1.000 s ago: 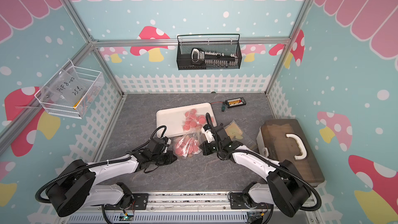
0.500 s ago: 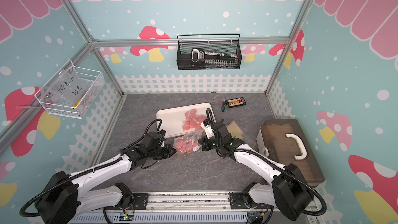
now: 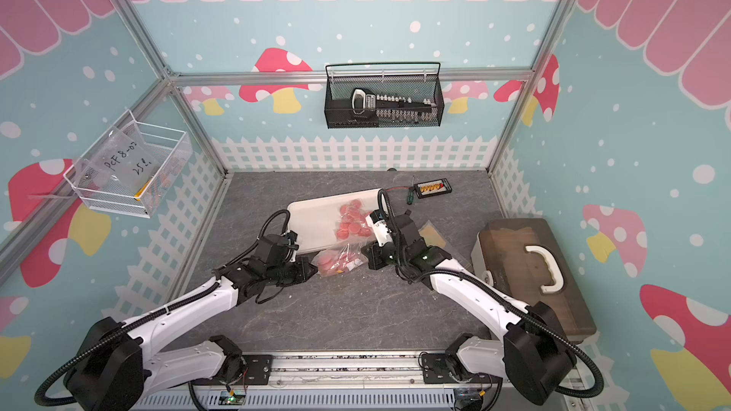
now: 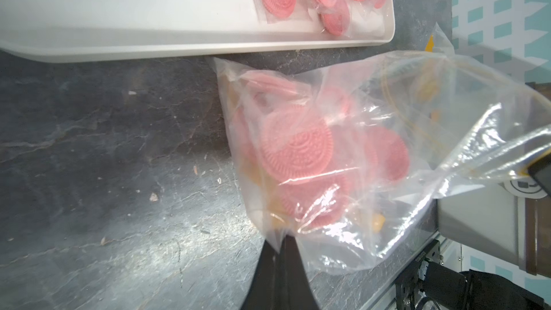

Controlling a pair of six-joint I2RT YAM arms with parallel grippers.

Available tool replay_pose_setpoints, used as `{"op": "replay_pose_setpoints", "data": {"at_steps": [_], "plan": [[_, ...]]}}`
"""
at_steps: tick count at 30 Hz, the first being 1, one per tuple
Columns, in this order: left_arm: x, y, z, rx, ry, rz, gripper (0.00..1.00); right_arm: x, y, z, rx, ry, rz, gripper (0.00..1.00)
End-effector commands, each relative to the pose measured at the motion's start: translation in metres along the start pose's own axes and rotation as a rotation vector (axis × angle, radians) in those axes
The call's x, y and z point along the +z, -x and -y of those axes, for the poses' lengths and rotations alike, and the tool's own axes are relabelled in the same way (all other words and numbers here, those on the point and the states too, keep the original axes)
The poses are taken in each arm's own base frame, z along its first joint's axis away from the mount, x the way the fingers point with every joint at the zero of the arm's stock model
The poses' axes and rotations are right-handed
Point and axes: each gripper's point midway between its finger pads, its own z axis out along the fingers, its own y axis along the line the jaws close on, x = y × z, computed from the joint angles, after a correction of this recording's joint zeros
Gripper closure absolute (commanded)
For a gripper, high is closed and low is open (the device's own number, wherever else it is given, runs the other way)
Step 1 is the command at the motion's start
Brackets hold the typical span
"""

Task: Pour cookies out of the ziploc bag
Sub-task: 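Pour the cookies out of the ziploc bag onto the tray.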

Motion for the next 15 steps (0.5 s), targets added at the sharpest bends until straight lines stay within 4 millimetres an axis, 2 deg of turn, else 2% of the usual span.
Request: {"op": "replay_pose_setpoints", "data": {"at_steps": [1, 15], "plan": [[-0.009, 0.013, 0.01, 0.023, -0.02, 0.028, 1.0, -0.004, 0.013, -0.006, -0.036, 0.017, 0.022, 1.0], [-0.023, 0.026, 0.004, 0.003, -0.022, 0.069, 1.0, -0.003, 0.034, -0.021, -0.072, 0.072, 0.039, 1.0]]}}
